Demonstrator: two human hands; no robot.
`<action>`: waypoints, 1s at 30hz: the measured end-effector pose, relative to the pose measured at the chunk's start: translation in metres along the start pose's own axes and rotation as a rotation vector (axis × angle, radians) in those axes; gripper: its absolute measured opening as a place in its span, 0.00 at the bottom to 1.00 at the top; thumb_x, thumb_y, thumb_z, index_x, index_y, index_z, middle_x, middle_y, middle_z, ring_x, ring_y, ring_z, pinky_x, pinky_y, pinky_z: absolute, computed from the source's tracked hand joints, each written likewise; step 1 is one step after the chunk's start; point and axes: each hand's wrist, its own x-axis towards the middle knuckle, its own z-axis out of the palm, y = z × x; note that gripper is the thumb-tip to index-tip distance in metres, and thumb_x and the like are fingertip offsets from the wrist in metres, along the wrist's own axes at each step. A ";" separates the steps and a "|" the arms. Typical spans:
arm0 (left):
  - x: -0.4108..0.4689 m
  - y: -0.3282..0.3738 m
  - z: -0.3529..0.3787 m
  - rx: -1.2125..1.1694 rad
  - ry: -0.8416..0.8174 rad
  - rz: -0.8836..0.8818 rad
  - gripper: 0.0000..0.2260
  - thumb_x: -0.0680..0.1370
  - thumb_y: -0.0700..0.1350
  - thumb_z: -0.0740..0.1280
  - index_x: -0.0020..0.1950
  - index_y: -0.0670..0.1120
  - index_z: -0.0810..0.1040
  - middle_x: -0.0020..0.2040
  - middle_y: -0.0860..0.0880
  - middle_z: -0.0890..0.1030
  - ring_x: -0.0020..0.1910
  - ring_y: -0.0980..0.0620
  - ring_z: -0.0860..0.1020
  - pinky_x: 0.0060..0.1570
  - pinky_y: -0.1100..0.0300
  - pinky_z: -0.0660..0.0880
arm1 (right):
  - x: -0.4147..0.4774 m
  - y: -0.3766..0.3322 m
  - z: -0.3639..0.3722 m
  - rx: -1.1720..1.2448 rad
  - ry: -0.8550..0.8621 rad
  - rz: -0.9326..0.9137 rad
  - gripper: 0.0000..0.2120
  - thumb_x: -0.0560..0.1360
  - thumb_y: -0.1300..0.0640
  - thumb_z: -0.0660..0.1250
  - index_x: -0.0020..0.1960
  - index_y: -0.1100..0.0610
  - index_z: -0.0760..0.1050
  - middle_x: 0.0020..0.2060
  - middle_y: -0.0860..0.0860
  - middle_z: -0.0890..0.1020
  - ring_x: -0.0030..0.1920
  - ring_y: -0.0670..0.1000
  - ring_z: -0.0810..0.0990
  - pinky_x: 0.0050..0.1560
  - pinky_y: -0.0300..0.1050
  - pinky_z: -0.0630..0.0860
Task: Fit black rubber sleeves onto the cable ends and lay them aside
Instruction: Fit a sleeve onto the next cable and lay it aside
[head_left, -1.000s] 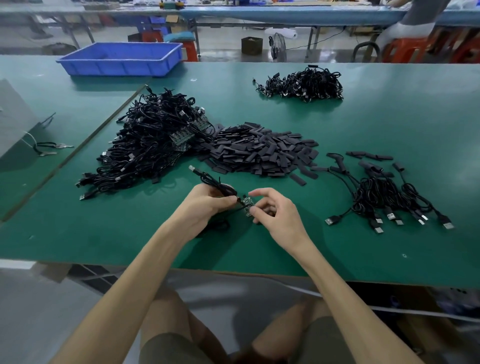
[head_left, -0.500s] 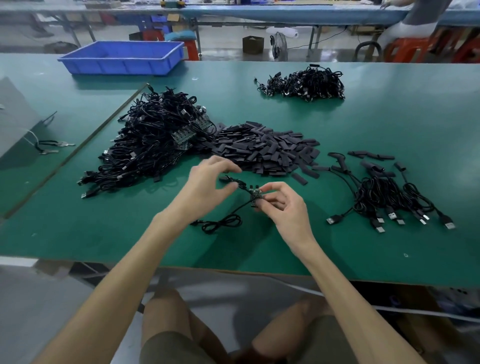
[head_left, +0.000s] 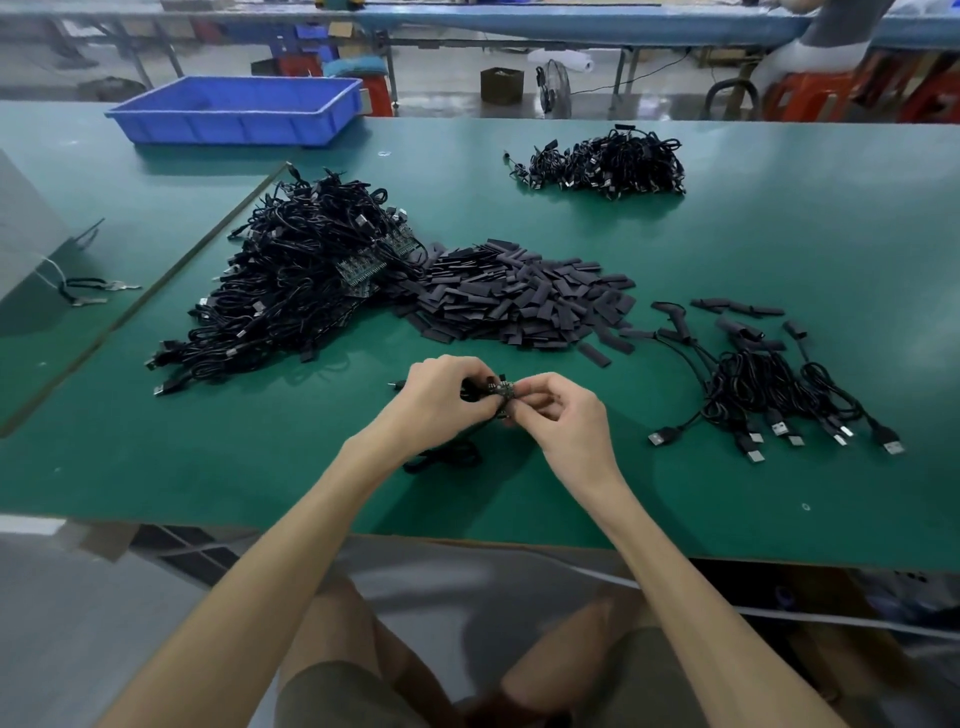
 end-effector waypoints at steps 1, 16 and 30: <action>0.000 0.000 0.002 -0.013 0.006 -0.019 0.05 0.76 0.46 0.73 0.51 0.46 0.85 0.45 0.53 0.85 0.47 0.51 0.82 0.57 0.54 0.77 | 0.000 0.000 0.001 -0.032 0.009 -0.004 0.05 0.76 0.65 0.74 0.49 0.57 0.83 0.39 0.51 0.87 0.42 0.49 0.87 0.49 0.47 0.84; -0.001 0.011 0.013 -0.004 0.066 -0.134 0.05 0.77 0.48 0.73 0.48 0.48 0.83 0.37 0.59 0.78 0.49 0.51 0.81 0.65 0.48 0.72 | 0.000 -0.001 0.002 -0.164 0.077 -0.040 0.06 0.75 0.64 0.74 0.45 0.55 0.79 0.39 0.45 0.84 0.41 0.41 0.83 0.44 0.34 0.78; 0.006 -0.005 0.007 -0.009 0.111 -0.167 0.03 0.78 0.49 0.73 0.47 0.52 0.82 0.42 0.58 0.82 0.48 0.51 0.81 0.60 0.48 0.76 | 0.000 0.000 0.000 0.009 0.047 0.010 0.05 0.78 0.65 0.72 0.49 0.56 0.80 0.41 0.52 0.85 0.40 0.47 0.88 0.42 0.40 0.80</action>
